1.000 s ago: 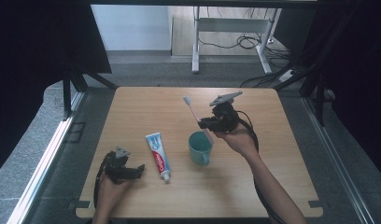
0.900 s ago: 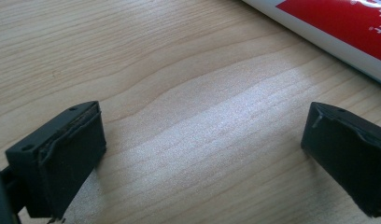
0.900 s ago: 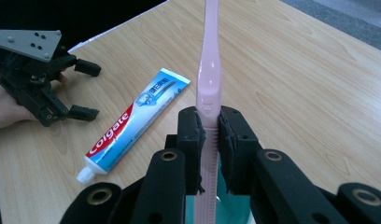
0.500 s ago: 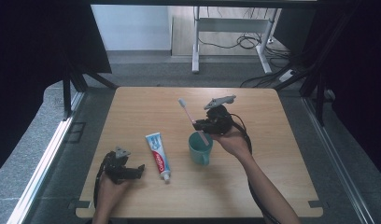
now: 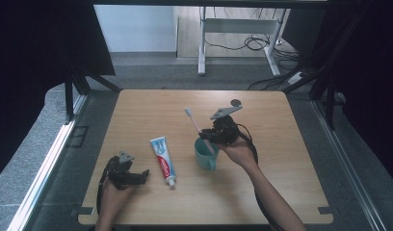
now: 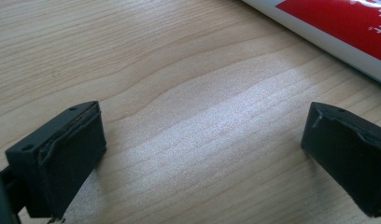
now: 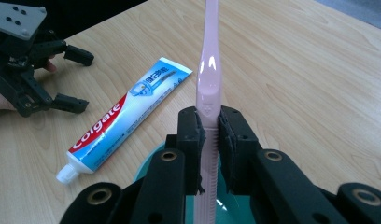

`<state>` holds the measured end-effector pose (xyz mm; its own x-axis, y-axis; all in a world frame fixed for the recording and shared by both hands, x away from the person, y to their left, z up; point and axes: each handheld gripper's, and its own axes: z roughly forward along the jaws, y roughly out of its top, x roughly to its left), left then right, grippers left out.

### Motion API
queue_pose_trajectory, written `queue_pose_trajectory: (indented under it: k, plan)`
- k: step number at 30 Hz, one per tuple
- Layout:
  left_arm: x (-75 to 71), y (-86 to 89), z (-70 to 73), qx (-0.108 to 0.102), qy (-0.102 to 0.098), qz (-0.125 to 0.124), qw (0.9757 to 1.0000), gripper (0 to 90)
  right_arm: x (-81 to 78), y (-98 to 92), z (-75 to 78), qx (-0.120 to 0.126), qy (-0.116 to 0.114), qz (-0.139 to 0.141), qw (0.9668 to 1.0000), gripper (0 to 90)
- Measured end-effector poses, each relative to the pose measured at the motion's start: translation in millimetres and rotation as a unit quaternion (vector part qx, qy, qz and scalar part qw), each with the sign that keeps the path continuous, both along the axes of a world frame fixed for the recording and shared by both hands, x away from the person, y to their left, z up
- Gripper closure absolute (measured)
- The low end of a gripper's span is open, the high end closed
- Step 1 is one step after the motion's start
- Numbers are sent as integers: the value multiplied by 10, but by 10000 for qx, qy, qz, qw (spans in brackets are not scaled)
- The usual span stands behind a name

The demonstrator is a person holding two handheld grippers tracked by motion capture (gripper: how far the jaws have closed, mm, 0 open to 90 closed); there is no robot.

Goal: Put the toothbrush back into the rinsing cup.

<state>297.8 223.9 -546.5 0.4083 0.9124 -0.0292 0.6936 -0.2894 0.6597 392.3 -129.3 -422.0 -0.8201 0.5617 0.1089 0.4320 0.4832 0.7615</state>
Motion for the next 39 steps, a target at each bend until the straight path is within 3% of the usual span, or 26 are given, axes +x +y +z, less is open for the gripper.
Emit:
queue_pose_trajectory:
  k: [39]
  plan:
    - [-2, -3, -1, -4, -2, 15, 10000, 0, -37, -69, -424, -33, 303, -24, 9995, 784]
